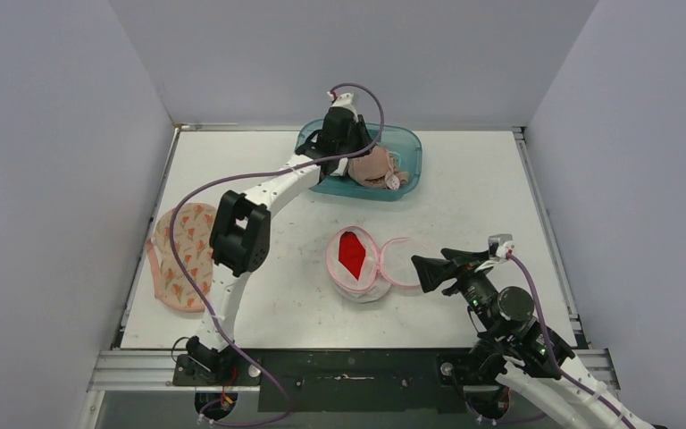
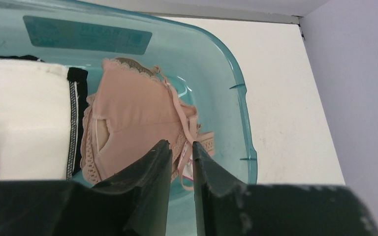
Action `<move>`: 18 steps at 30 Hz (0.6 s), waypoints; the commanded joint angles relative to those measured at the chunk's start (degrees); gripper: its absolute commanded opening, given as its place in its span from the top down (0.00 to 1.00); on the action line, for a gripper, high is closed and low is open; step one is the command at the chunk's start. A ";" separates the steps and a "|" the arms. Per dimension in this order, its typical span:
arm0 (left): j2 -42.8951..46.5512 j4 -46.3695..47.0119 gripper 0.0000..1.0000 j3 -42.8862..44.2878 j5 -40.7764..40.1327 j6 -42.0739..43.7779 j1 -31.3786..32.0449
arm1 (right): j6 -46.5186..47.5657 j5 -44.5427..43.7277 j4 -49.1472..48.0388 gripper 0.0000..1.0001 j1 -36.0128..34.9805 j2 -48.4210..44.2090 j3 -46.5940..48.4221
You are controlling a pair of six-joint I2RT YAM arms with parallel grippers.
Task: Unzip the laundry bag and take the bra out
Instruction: Place the bra in the bin.
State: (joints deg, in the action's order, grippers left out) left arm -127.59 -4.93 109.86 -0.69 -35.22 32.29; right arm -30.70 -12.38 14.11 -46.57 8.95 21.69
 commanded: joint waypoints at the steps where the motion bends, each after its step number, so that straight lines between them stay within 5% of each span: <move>1: -6.07 -8.45 0.82 10.37 -4.56 5.45 0.91 | -0.19 -0.10 -0.36 0.05 -0.28 0.18 2.66; 18: -15.10 -14.58 0.89 18.21 -5.03 5.98 0.93 | 0.33 0.08 -1.23 0.05 -0.29 1.80 2.33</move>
State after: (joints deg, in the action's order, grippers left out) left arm -141.51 -19.25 122.54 -7.49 -29.65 33.41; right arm -30.79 -12.40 14.26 -46.59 9.45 22.24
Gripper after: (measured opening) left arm 0.116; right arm 0.949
